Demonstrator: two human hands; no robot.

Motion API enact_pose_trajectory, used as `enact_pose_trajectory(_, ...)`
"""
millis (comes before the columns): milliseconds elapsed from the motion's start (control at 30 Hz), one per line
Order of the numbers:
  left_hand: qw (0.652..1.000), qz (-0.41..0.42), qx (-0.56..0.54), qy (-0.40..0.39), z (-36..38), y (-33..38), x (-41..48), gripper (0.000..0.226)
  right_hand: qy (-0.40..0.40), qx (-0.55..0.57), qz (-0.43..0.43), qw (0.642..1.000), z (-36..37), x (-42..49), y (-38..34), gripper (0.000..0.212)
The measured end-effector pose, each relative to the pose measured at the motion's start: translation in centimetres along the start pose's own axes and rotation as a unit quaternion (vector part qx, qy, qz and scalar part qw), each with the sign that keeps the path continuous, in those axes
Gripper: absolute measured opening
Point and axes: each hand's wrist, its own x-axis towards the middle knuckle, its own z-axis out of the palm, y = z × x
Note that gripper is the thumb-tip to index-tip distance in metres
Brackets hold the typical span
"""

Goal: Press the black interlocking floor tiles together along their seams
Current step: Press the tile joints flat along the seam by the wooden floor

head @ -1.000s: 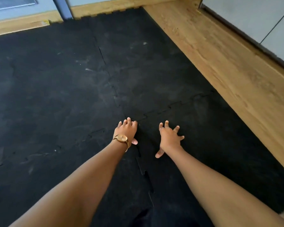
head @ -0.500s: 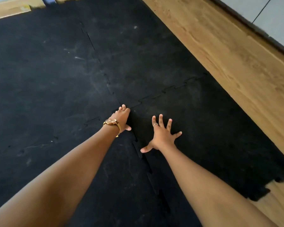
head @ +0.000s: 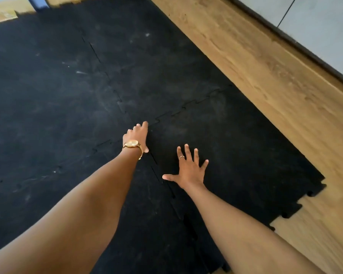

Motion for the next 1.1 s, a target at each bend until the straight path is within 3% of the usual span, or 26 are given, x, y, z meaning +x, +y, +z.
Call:
enact_pose_trajectory(67, 1.000, -0.006, -0.010, -0.013, 0.4, -0.6, -1.4, 0.070, -0.013, 0.010, -0.016, 1.000, 1.0, -2.2, 1.6, 0.109)
enact_pose_trajectory(167, 0.998, 0.031, -0.023, -0.040, 2.9, -0.9, -5.0, 0.077, -0.047, -0.007, -0.038, 0.998, 1.9, -4.9, 3.7, 0.111)
enact_pose_trajectory(300, 0.989, 0.070, -0.027, -0.130, 6.6, 0.5, -10.2, 0.141, -0.062, -0.004, -0.041, 0.997, 2.2, -5.9, 4.6, 0.116)
enact_pose_trajectory(367, 0.990, 0.057, -0.008, -0.126, 7.3, 1.3, -10.8, 0.154, -0.070, -0.011, -0.041, 0.997, 2.1, -5.8, 4.6, 0.119)
enact_pose_trajectory(833, 0.990, -0.031, -0.075, -0.115, 8.0, 4.1, -11.1, 0.143, -0.060, -0.032, 0.001, 0.998, 2.9, -5.4, 3.1, 0.124)
enact_pose_trajectory(1000, 0.990, -0.030, -0.070, -0.120, 7.4, 4.1, -11.8, 0.141, -0.047, -0.037, -0.016, 0.998, 2.6, -6.2, 3.7, 0.127)
enact_pose_trajectory(1100, 0.991, -0.023, -0.051, -0.123, 6.9, 4.2, -12.1, 0.138, -0.079, -0.097, -0.077, 0.989, 2.1, -7.3, 4.9, 0.138)
